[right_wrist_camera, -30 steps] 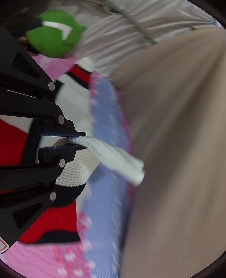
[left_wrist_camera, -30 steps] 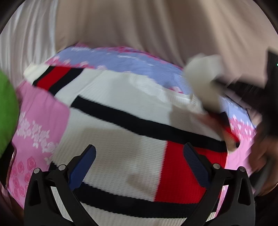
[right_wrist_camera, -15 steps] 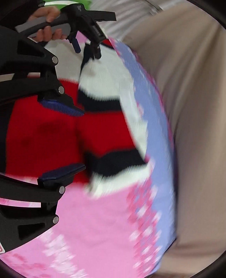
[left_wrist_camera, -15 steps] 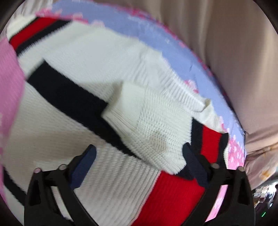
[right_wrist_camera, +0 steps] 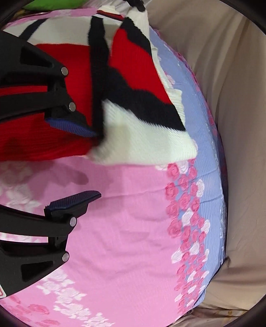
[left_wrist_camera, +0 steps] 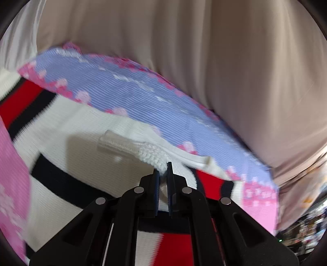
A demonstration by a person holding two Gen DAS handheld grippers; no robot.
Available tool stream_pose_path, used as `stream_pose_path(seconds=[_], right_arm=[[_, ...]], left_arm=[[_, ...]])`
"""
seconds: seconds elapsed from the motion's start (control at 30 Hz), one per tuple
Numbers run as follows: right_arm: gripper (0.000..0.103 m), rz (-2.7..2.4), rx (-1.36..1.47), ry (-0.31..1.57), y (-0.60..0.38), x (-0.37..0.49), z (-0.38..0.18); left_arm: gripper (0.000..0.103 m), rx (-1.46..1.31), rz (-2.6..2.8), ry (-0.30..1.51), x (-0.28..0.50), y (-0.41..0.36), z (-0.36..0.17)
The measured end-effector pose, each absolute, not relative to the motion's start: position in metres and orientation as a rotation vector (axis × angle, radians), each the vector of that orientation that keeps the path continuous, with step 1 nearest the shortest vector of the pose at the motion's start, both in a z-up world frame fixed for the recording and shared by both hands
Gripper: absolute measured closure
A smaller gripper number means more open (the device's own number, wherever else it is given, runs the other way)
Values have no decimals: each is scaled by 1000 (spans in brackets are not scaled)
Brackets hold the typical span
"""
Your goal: Fold small clothes
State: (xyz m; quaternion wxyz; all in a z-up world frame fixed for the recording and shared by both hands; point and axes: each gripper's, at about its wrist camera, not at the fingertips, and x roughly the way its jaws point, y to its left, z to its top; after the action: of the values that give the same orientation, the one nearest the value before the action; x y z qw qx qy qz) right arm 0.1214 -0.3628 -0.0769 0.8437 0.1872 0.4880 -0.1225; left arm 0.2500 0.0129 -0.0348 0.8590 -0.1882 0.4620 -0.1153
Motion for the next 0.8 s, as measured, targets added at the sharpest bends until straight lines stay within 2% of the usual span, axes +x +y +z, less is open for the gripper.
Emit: stream_pose_path(seconds=[0.03, 0.07, 0.17, 0.33, 0.43, 0.57, 0.67, 0.8], right_arm=[[81, -236, 419, 1024, -364, 129, -79], [89, -217, 431, 1028, -361, 135, -79], [90, -232, 372, 1057, -353, 144, -86], [91, -247, 481, 937, -363, 125, -51], [90, -252, 475, 1107, -369, 133, -93], [84, -248, 527, 1050, -370, 116, -54], [78, -310, 466, 980, -361, 99, -16], [79, -196, 447, 944, -338, 119, 9]], left_arm=[[98, -371, -226, 999, 252, 17, -49], [98, -358, -201, 1036, 254, 21, -65], [98, -410, -148, 1161, 253, 32, -112], [98, -420, -152, 1152, 246, 30, -123], [97, -414, -145, 1159, 247, 30, -126], [97, -408, -159, 1165, 245, 30, -129], [96, -402, -170, 1165, 245, 31, -129], [95, -385, -173, 1160, 243, 31, -129]])
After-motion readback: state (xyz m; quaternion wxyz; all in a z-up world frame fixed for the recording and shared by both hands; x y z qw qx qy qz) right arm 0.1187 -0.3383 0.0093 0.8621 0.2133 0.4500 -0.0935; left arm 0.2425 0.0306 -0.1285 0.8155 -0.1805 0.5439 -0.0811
